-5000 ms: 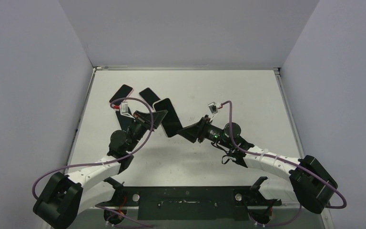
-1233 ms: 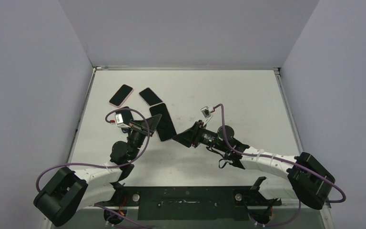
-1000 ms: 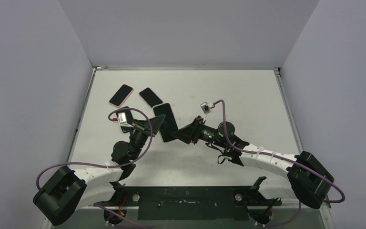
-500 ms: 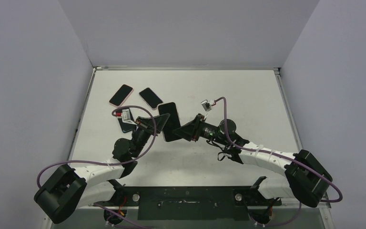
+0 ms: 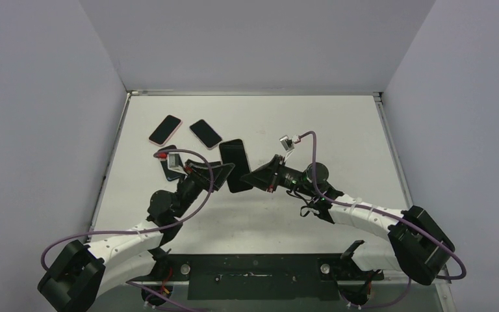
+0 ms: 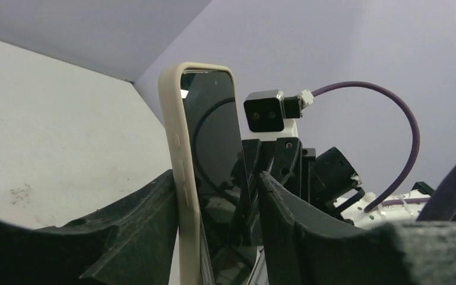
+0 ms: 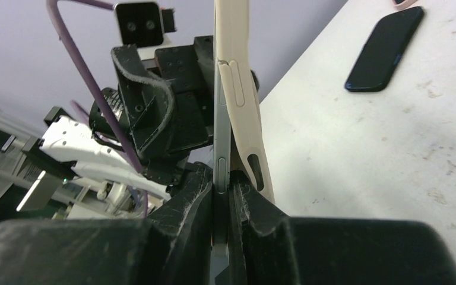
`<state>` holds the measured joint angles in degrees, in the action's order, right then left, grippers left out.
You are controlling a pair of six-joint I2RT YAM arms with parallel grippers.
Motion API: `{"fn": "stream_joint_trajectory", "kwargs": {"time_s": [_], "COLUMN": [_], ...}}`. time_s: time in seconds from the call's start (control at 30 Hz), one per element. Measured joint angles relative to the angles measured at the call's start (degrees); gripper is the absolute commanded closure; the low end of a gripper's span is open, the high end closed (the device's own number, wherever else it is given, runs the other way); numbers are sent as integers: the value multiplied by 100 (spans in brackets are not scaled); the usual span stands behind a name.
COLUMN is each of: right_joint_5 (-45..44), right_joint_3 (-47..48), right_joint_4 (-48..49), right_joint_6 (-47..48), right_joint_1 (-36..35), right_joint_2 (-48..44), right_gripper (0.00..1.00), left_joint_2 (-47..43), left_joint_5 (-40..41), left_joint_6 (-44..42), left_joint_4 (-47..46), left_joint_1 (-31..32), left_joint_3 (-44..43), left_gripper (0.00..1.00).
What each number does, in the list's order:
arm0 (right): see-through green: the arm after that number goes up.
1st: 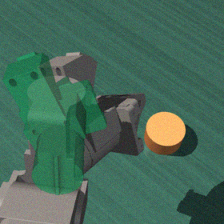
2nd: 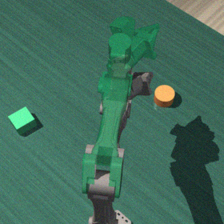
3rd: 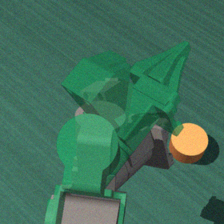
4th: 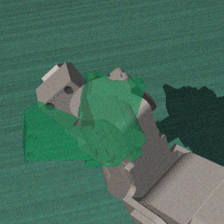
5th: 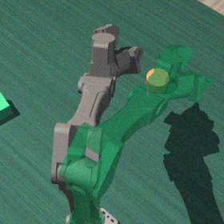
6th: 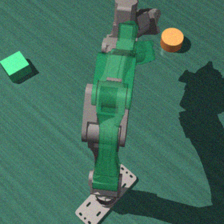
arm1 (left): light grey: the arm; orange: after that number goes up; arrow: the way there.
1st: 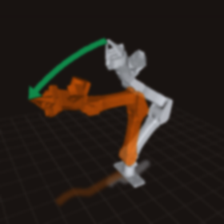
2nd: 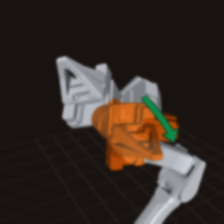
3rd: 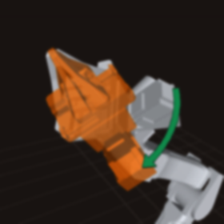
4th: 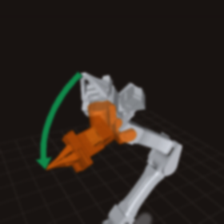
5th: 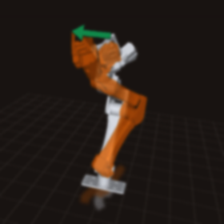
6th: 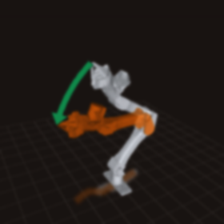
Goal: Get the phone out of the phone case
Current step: Remove the phone case from the phone.
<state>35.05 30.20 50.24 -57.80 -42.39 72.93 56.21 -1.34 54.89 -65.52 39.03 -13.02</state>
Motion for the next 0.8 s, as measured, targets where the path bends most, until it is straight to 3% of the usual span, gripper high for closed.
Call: {"fn": "stream_joint_trajectory", "kwargs": {"time_s": [0.33,0.8], "right_joint_5": [-131,-72], "right_joint_3": [-299,-299], "right_joint_4": [-129,-146], "right_joint_6": [-81,-212], "right_joint_1": [520,533], "right_joint_2": [-389,-584], "right_gripper": [100,100], "left_joint_2": [-164,264], "left_joint_5": [-1165,-2068], "left_joint_6": [-216,-286], "left_joint_4": [98,-15], "left_joint_1": [-861,-892], "left_joint_3": [341,343], "left_gripper": [43,44]}}
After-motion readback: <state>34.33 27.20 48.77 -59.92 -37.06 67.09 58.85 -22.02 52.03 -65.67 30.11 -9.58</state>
